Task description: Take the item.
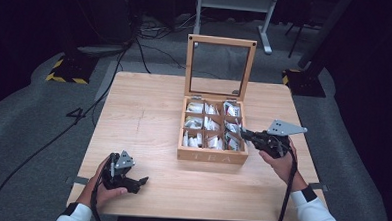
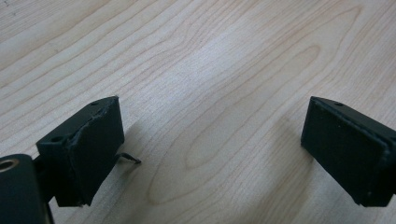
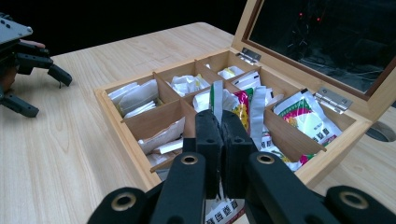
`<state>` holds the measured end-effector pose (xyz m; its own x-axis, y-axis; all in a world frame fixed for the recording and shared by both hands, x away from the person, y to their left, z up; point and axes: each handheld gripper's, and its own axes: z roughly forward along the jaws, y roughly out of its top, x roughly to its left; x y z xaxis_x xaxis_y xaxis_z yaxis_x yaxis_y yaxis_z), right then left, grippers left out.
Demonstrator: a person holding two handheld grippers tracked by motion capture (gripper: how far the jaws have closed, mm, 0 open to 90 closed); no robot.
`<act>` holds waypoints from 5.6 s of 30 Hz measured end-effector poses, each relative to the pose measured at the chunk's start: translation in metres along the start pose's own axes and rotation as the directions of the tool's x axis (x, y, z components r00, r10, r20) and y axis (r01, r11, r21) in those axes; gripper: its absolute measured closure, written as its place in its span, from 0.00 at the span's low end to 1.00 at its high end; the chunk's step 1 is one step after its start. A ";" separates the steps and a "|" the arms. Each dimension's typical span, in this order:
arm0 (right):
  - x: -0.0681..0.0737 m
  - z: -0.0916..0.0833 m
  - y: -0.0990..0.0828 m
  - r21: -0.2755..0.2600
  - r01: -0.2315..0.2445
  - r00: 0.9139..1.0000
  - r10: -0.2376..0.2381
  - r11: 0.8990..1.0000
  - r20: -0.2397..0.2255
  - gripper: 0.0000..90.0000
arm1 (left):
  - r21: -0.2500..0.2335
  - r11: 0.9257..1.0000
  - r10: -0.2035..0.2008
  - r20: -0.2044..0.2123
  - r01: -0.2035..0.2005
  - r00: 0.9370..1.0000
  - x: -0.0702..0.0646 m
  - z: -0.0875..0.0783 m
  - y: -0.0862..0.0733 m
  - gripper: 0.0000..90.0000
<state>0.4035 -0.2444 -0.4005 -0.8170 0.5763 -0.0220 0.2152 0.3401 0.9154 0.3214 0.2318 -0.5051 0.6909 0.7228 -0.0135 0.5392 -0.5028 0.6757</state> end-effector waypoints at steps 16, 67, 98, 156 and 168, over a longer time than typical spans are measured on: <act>0.003 -0.014 0.010 -0.061 0.014 1.000 -0.014 0.998 -0.001 0.98 | 0.006 1.000 -0.001 0.004 0.001 1.000 0.001 0.001 0.001 0.06; 0.086 -0.003 0.020 -0.047 0.161 0.963 -0.167 0.986 -0.210 0.98 | 0.009 1.000 0.004 0.006 -0.004 1.000 0.002 0.004 0.004 0.04; 0.113 0.054 -0.024 0.168 0.255 0.926 -0.191 0.952 -0.325 0.97 | 0.009 1.000 0.003 0.006 -0.004 1.000 0.002 0.004 0.004 0.04; 0.057 -0.004 -0.060 0.251 0.125 0.981 -0.081 0.960 -0.175 0.35 | 0.010 0.999 -0.049 -0.022 0.049 0.999 0.008 0.003 0.016 0.19; 0.031 -0.021 -0.057 0.228 0.059 0.995 -0.040 0.972 -0.088 0.38 | -0.059 0.998 0.005 -0.044 -0.008 0.999 0.020 -0.007 0.044 0.21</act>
<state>0.3550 -0.2617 -0.4445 -0.8688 0.4945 -0.0234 0.2824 0.5339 0.7970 0.3560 0.2278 -0.4710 0.6717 0.7404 0.0229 0.5041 -0.4796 0.7182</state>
